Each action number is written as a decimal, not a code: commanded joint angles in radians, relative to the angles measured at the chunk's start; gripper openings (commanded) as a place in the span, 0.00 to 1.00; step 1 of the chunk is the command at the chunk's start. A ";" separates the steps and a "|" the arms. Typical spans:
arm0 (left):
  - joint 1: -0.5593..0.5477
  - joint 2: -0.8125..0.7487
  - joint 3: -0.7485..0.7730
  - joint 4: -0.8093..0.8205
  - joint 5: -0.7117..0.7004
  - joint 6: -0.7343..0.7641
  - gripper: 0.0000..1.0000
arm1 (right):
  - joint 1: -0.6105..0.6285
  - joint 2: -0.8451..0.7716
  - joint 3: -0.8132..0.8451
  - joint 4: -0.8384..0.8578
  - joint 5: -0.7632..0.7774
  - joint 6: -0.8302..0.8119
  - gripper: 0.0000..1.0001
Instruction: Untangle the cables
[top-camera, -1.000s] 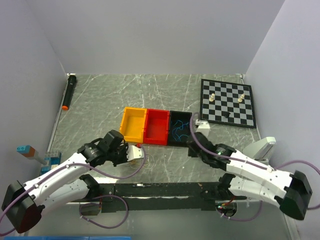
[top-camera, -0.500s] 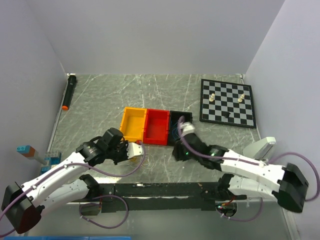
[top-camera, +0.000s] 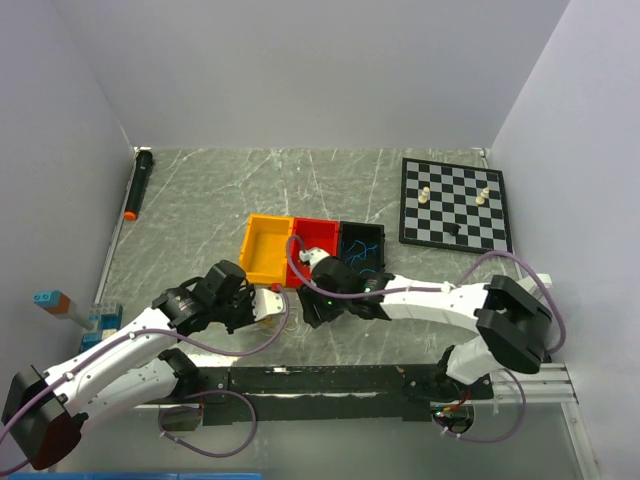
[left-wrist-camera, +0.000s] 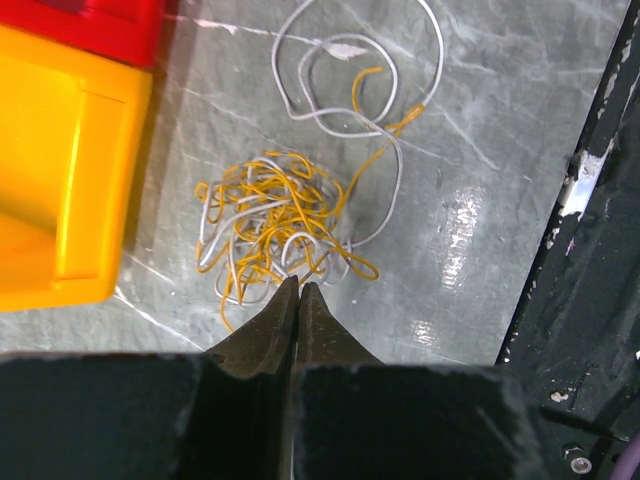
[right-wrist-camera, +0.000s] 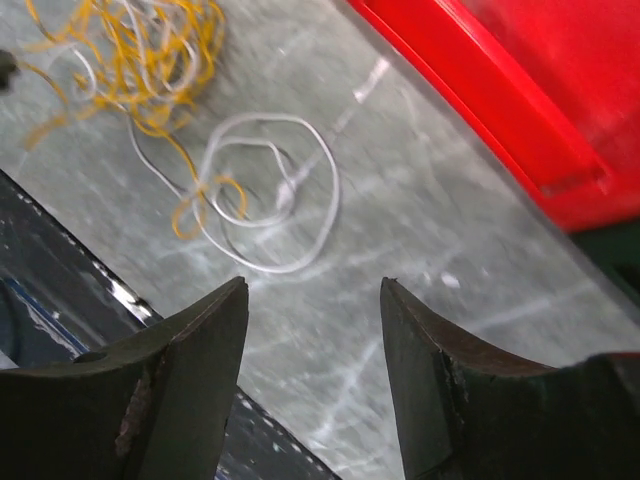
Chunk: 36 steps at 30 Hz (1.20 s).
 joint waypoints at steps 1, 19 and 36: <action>0.001 -0.016 -0.017 0.043 0.006 -0.004 0.05 | 0.002 0.080 0.102 -0.037 -0.028 -0.020 0.61; 0.001 -0.030 -0.035 0.063 0.004 0.005 0.19 | 0.021 0.298 0.274 -0.210 0.012 0.000 0.47; 0.002 0.018 -0.067 0.120 0.013 0.025 0.30 | 0.056 0.288 0.235 -0.244 0.081 0.078 0.00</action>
